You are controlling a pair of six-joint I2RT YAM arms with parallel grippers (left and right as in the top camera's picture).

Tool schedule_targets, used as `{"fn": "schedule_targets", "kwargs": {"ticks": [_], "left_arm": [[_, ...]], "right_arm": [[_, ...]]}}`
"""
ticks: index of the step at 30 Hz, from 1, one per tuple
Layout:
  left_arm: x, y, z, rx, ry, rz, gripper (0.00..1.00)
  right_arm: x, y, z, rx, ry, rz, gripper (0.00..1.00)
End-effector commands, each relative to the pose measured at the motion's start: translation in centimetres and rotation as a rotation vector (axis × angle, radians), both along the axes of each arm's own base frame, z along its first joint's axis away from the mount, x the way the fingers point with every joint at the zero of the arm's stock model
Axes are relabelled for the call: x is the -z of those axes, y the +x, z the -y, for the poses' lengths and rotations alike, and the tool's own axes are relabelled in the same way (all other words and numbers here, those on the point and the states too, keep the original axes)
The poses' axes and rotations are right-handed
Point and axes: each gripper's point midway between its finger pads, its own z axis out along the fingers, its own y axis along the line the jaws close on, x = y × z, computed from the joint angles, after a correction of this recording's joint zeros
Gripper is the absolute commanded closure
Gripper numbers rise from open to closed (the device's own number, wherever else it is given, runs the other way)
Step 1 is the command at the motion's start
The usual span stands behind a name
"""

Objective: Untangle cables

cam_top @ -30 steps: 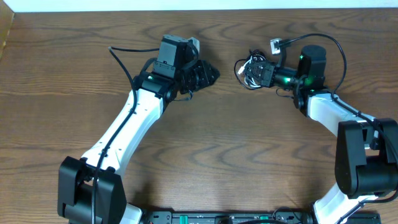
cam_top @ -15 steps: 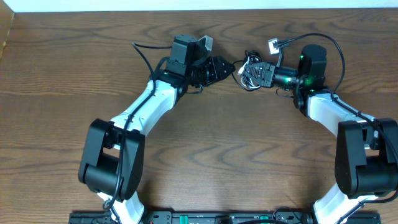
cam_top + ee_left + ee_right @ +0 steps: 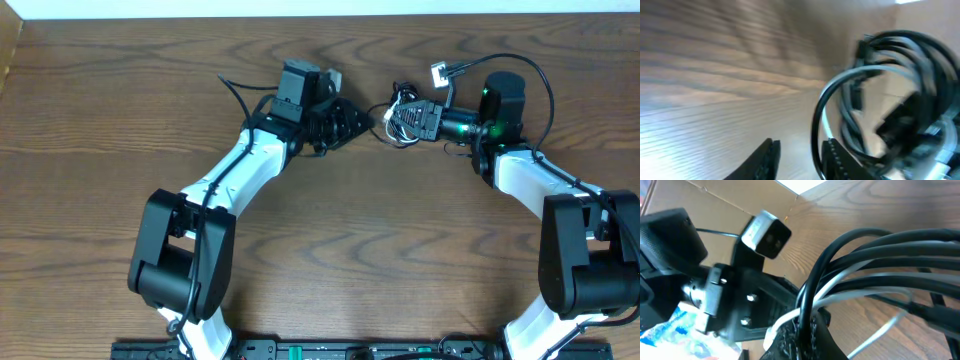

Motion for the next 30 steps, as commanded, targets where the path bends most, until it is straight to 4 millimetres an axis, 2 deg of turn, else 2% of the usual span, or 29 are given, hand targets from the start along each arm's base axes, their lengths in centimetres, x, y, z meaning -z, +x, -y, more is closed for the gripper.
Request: {"fn": "schedule_targets", "kwargs": {"ticks": [1, 2, 3, 4, 10, 14, 16, 18, 20, 23, 26, 30], "left_arm": [[1.5, 0.8, -1.2, -0.064, 0.082, 0.005, 0.73], [1.5, 0.8, -1.2, -0.064, 0.083, 0.004, 0.77], [1.6, 0.8, -1.2, -0.064, 0.083, 0.004, 0.9], [1.6, 0.8, -1.2, -0.064, 0.084, 0.003, 0.92], [1.6, 0.6, -1.0, -0.018, 0.092, 0.035, 0.93], [2.2, -0.1, -1.3, 0.016, 0.122, 0.03, 0.92], [1.7, -0.1, -1.0, 0.039, 0.096, 0.05, 0.92], [0.7, 0.3, -0.7, 0.058, 0.044, 0.072, 0.57], [-0.2, 0.7, -0.7, 0.074, -0.006, 0.098, 0.46], [-0.8, 1.0, -0.6, 0.086, -0.037, 0.116, 0.42], [-0.1, 0.5, 0.0, 0.106, -0.043, 0.095, 0.42], [3.3, -0.8, 2.2, 0.142, -0.048, -0.001, 0.43]], "right_arm": [[-1.0, -0.3, -0.3, -0.019, 0.015, 0.013, 0.99], [-1.0, -0.3, -0.3, -0.018, 0.015, 0.01, 0.99], [-1.0, -0.2, -0.3, -0.017, 0.015, 0.01, 0.99], [-1.0, -0.2, -0.3, -0.014, 0.014, 0.011, 0.99], [-0.6, 0.3, 0.0, 0.025, 0.005, -0.017, 0.99], [0.4, 1.1, 0.5, 0.091, -0.025, -0.06, 0.99], [0.7, 1.0, 0.6, 0.094, -0.029, -0.077, 0.99], [0.8, 0.9, 0.6, 0.094, -0.03, -0.083, 0.99], [0.8, 0.9, 0.6, 0.094, -0.03, -0.083, 0.99], [0.8, 0.9, 0.6, 0.094, -0.03, -0.083, 0.99], [0.8, 0.9, 0.6, 0.094, -0.03, -0.083, 0.99], [0.8, 0.9, 0.5, 0.089, -0.028, -0.083, 0.99]]}}
